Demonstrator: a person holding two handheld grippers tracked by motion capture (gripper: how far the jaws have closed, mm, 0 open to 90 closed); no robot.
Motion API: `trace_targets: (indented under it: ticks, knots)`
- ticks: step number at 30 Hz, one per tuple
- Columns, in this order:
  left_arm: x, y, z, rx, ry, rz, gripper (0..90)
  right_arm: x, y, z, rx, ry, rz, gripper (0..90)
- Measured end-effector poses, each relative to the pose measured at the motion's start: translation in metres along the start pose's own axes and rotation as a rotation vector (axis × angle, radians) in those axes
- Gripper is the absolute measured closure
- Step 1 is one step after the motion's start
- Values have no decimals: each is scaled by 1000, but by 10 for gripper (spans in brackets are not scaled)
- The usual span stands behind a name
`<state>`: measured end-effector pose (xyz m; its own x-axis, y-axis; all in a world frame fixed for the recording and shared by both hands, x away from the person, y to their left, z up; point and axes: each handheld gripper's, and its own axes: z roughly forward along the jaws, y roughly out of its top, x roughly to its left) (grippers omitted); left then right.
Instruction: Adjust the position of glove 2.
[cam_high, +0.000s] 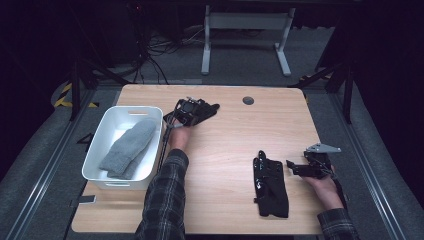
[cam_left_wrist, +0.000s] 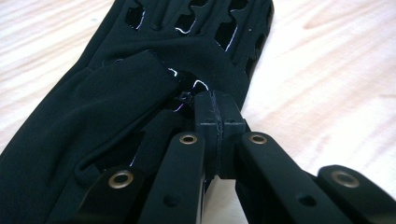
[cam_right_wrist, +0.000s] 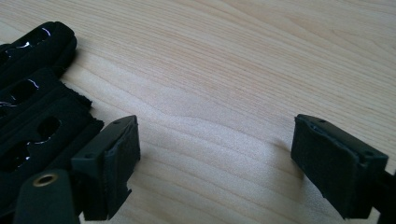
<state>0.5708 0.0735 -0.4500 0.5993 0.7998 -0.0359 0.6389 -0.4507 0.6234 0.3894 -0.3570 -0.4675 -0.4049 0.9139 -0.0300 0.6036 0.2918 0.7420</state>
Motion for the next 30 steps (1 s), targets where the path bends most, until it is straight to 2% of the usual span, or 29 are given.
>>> trace_targets:
  ticks: [2,3,4,5,7,8,11,13,17,18,25,30]
  knots:
    - [-10,-3,-2,6,-27,19,900,0,0,0,0,0,-1,161]
    - [-10,-3,-2,6,-27,19,900,0,0,0,0,0,-1,161]
    - [-18,-6,-4,4,-46,26,900,0,0,0,0,1,-1,161]
    - [-18,-6,-4,4,-46,26,900,0,0,0,0,1,-1,161]
    - [-32,-11,-6,-1,-71,39,900,0,0,0,0,2,-1,161]
    - [-32,-11,-6,-1,-71,39,900,0,0,0,0,2,-1,161]
    - [-52,-19,-10,-8,-123,64,900,1,0,0,0,3,-4,161]
    - [-56,-21,-12,-5,-132,70,900,1,0,0,0,3,-4,161]
    - [-76,-31,-17,-17,-191,80,900,1,0,0,0,2,-3,162]
    - [-76,-31,-17,-17,-191,80,900,1,0,0,0,2,-3,162]
    - [-102,-46,-26,-13,-269,95,900,1,0,0,0,2,-2,162]
    - [-120,-56,-32,-23,-289,112,900,1,0,0,0,2,-2,162]
